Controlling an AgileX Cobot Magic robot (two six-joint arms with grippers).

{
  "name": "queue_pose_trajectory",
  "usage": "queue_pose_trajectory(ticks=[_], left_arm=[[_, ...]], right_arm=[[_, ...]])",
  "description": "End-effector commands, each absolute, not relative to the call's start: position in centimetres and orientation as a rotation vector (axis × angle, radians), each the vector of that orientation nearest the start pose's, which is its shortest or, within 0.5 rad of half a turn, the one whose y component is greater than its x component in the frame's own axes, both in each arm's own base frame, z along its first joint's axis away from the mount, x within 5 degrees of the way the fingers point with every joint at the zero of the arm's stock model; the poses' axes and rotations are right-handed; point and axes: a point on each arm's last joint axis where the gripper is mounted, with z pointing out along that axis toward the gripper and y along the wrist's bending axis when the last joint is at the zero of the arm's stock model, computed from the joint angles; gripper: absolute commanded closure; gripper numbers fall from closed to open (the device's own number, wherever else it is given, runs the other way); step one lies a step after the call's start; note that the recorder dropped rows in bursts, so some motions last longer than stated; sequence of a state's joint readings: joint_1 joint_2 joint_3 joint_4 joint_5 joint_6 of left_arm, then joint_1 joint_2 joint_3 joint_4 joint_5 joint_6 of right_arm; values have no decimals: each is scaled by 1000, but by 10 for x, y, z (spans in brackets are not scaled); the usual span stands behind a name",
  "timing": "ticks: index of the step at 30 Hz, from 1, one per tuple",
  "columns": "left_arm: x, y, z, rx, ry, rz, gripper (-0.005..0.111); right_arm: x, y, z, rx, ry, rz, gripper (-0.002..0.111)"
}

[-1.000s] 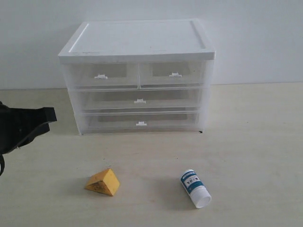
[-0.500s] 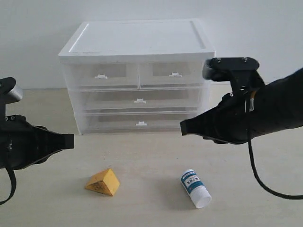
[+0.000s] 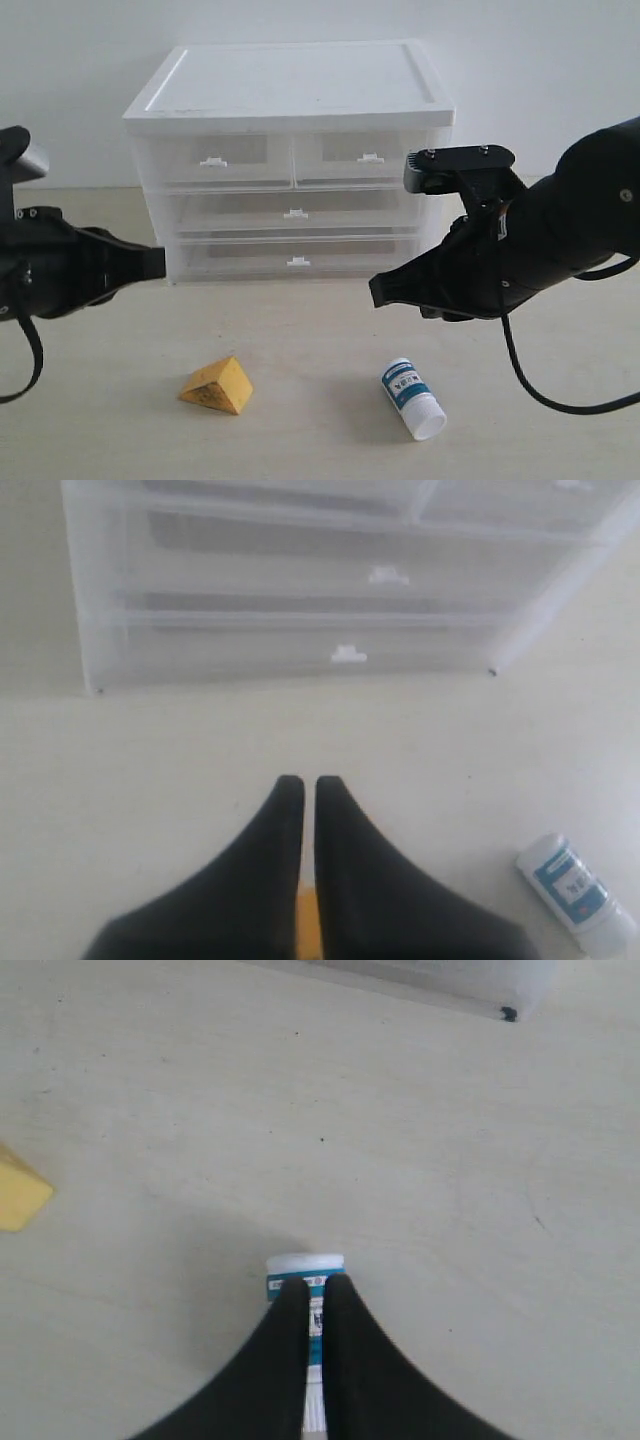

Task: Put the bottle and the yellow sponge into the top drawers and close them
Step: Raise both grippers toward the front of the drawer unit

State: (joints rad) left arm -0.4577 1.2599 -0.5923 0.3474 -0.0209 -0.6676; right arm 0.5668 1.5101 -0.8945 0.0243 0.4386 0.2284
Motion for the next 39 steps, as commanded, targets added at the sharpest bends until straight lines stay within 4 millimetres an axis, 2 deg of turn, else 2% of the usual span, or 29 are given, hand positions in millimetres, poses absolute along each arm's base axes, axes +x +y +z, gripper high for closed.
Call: queue_pose_trajectory(ticks=[1, 15, 20, 24, 27, 33, 39], left_arm=[[242, -118, 250, 134, 2116, -481, 103], [309, -146, 234, 149, 2237, -378, 103], [316, -143, 233, 69, 2287, -365, 103], [323, -130, 235, -15, 2269, -378, 103], [326, -126, 236, -9, 2257, -368, 103], [339, -132, 249, 45, 2222, -350, 103], [352, -136, 250, 59, 2264, -301, 103]], right_arm=[[254, 165, 228, -415, 2523, 361, 108], [257, 168, 231, -405, 2464, 396, 108], [257, 168, 231, -431, 2465, 385, 108], [257, 168, 231, -434, 2464, 384, 108], [257, 168, 231, -436, 2464, 383, 108], [257, 169, 231, -436, 2454, 387, 108], [261, 169, 234, -478, 2395, 366, 108]])
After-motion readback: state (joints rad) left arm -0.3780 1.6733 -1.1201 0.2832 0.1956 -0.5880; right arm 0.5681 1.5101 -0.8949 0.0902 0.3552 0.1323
